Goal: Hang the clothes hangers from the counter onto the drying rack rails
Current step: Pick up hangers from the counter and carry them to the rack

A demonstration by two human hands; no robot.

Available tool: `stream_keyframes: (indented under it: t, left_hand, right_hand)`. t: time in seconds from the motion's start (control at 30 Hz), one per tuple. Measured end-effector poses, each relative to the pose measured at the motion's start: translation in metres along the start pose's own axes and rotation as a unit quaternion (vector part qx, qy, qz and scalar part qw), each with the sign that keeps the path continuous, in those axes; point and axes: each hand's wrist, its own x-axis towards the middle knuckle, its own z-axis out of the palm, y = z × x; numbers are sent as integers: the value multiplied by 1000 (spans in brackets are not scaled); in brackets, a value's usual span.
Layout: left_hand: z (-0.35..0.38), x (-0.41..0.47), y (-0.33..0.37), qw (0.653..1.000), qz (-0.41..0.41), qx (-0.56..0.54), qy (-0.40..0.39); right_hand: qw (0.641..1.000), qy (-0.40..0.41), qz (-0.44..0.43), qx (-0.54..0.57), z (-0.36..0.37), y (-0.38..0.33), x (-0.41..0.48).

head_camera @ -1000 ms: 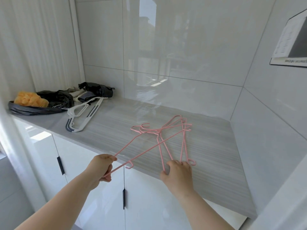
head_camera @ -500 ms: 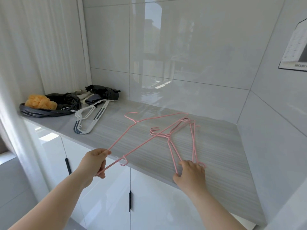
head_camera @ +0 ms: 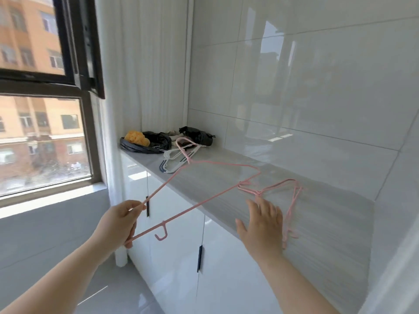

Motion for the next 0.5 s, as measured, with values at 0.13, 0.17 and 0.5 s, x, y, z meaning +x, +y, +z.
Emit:
stream_keyframes:
  t: [0.13, 0.17, 0.5]
  left_hand:
    - [-50, -59, -16, 995, 35, 60, 75]
    - [-66, -74, -19, 992, 38, 73, 94]
    - [-210, -238, -35, 955, 3, 145, 258]
  right_hand:
    - [988, 82, -54, 120, -13, -46, 16]
    - [982, 96, -70, 144, -19, -62, 20]
    - [927, 52, -277, 250, -109, -258, 15]
